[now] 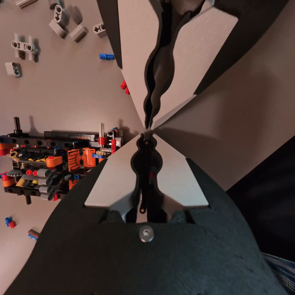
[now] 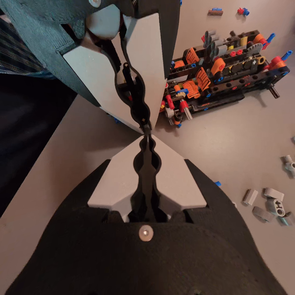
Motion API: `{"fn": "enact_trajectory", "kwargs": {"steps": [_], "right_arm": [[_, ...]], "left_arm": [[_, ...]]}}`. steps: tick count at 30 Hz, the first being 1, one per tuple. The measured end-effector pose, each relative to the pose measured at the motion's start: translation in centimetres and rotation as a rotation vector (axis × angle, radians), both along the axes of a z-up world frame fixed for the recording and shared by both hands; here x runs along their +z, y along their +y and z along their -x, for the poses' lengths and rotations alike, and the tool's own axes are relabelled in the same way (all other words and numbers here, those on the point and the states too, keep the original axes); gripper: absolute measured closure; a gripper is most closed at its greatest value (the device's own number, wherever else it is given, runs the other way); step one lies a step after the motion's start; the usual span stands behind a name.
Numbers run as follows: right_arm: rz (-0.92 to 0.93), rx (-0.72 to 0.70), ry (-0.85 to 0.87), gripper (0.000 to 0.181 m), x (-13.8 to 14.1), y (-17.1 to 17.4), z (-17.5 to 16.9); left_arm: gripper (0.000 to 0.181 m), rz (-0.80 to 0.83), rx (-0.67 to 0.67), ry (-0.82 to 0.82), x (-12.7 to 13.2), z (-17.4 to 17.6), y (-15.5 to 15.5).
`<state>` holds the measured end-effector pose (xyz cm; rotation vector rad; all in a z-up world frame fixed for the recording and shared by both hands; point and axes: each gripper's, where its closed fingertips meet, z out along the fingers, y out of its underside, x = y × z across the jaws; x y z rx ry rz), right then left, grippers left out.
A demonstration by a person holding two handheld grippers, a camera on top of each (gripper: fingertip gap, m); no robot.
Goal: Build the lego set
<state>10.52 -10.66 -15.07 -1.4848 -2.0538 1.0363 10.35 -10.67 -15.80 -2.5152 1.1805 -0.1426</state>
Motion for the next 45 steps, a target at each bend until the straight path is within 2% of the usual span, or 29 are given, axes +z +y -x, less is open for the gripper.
{"fn": "enact_trajectory", "kwargs": {"steps": [5,10,15,19,26,30,45], "right_arm": [[0.014,-0.007,0.012,0.175,0.4,-0.3,0.1],[0.016,-0.005,-0.002,0.175,0.0,-0.4,0.1],[0.011,-0.005,0.001,0.176,0.1,-0.5,0.1],[0.019,0.006,0.003,0.177,0.1,-0.9,0.2],[0.043,-0.010,0.047,0.168,1.2,-1.7,1.0],[0.044,-0.018,0.076,0.174,1.6,-1.8,1.3],[-0.041,-0.011,0.082,0.178,1.0,-1.8,1.0]], "left_arm": [[0.170,-0.030,-0.006,-0.108,1.5,-0.4,-0.3],[0.164,-0.008,-0.031,-0.062,1.5,0.4,-1.2],[0.173,0.000,-0.046,0.017,1.0,0.7,-1.3],[0.174,0.001,-0.066,0.035,1.1,0.8,-1.6],[0.175,-0.070,-0.044,-0.130,2.8,0.6,-1.3],[0.174,-0.092,-0.051,-0.206,3.4,0.2,-1.4],[0.175,-0.143,-0.083,-0.208,2.9,0.0,-1.2]]}}
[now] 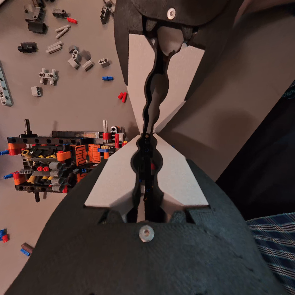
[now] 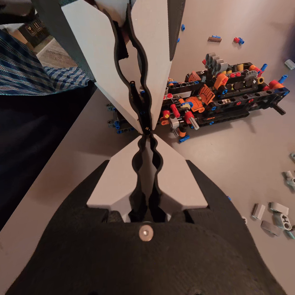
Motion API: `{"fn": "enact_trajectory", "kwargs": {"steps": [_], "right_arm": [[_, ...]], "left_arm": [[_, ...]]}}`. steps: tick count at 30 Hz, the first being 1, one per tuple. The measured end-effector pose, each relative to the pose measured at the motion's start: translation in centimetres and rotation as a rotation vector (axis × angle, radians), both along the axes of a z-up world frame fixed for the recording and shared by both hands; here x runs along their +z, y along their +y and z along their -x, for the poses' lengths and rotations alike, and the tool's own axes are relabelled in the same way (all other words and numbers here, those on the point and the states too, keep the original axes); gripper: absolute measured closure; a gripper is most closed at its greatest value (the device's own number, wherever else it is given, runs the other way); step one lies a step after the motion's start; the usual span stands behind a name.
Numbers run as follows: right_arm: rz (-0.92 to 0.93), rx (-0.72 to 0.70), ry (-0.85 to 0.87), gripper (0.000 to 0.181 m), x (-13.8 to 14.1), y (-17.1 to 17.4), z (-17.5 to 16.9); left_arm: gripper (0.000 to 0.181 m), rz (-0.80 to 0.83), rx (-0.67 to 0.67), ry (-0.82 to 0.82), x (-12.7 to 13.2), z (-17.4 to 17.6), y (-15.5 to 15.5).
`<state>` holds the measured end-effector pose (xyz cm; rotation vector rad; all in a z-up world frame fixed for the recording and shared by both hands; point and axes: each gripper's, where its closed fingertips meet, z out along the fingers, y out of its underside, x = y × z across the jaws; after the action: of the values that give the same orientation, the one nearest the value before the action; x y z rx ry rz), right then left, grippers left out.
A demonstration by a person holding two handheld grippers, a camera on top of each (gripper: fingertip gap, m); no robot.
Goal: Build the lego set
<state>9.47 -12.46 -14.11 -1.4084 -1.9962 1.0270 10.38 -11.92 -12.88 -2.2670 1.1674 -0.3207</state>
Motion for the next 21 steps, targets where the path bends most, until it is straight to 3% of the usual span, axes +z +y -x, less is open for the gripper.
{"fn": "enact_trajectory", "kwargs": {"steps": [7,10,12,21], "right_arm": [[-0.021,-0.006,-0.018,0.179,-0.6,0.0,0.0],[-0.104,-0.019,-0.066,0.179,-1.8,0.5,-0.2],[-0.106,-0.011,-0.059,0.179,-1.7,0.2,-0.1],[-0.071,-0.053,-0.058,0.172,-1.1,1.6,-0.3]], "left_arm": [[0.174,-0.005,-0.019,0.028,-0.5,0.0,-0.1],[0.174,-0.059,-0.004,-0.095,2.2,-0.6,0.4],[0.175,-0.071,0.003,0.026,1.6,0.7,0.9],[0.174,-0.071,-0.003,-0.087,3.5,0.4,0.9]]}}
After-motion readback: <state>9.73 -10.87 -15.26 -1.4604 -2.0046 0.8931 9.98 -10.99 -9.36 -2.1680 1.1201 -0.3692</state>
